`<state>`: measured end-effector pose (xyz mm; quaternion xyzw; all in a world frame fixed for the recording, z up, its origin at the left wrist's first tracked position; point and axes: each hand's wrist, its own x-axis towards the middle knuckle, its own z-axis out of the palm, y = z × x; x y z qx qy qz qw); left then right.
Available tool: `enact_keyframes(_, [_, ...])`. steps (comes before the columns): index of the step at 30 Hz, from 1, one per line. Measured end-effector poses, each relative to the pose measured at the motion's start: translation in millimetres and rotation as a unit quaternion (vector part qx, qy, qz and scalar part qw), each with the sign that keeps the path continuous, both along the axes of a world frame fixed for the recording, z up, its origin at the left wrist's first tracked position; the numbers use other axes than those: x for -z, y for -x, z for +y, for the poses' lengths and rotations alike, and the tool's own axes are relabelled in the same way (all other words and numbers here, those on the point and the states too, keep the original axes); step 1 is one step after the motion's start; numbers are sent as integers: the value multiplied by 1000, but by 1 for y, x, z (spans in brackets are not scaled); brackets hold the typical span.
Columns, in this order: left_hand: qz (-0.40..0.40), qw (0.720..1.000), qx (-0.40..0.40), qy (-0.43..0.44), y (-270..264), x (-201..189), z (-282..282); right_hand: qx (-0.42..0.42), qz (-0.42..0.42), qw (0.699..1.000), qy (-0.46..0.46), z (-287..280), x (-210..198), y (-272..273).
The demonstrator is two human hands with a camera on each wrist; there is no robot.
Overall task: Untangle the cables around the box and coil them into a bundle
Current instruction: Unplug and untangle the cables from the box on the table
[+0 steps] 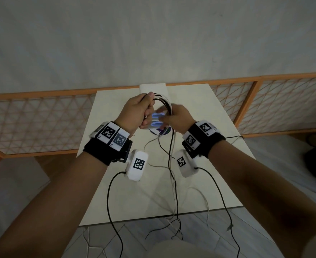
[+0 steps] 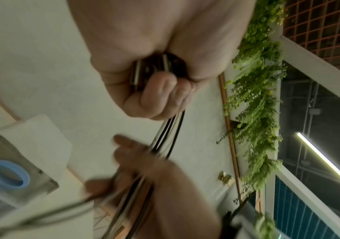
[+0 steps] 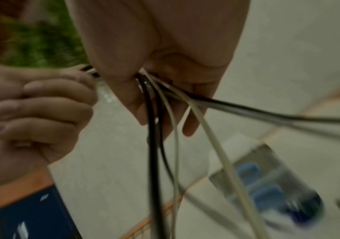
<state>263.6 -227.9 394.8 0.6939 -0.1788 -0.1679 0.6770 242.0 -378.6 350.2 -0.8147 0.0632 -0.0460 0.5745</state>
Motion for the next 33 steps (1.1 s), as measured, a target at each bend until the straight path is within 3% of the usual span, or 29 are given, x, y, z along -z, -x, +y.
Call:
enact_keyframes(3, [4, 999, -28, 32, -8, -7, 2, -42, 88, 991, -87, -14, 41, 29])
enact_keyframes(6, [10, 997, -48, 62, -15, -12, 5, -93, 171, 981, -13, -43, 91, 84])
enact_keyframes(9, [24, 998, -40, 38, -12, -2, 1, -84, 224, 971, 29, -82, 103, 131])
enact_keyframes(14, [74, 997, -4, 19, -2, 21, -10, -42, 255, 964, 62, -156, 67, 165])
enact_keyframes(17, [90, 996, -5, 20, -2, 23, -8, -20, 254, 951, 173, -186, 52, 169])
enact_keyframes(20, [91, 996, 17, 1, -1, 27, -5, 41, 177, 943, 277, -223, 16, 163])
enact_keyframes(23, [78, 995, 65, -20, 8, 29, -9, 103, 98, 896, 422, -261, -32, 142])
enact_keyframes(25, [81, 994, 78, -3, 11, 25, -13, 127, 40, 876, 465, -278, -67, 122])
enact_keyframes(28, [103, 991, 60, 55, 3, 13, -8, 123, -36, 896, 425, -284, -116, 91])
enact_keyframes(30, [113, 989, 40, 83, -7, 7, 1, 124, -33, 921, 368, -268, -138, 78])
enact_keyframes(33, [133, 986, 8, 104, -21, 9, 20, 73, -6, 966, 250, -247, -123, 57])
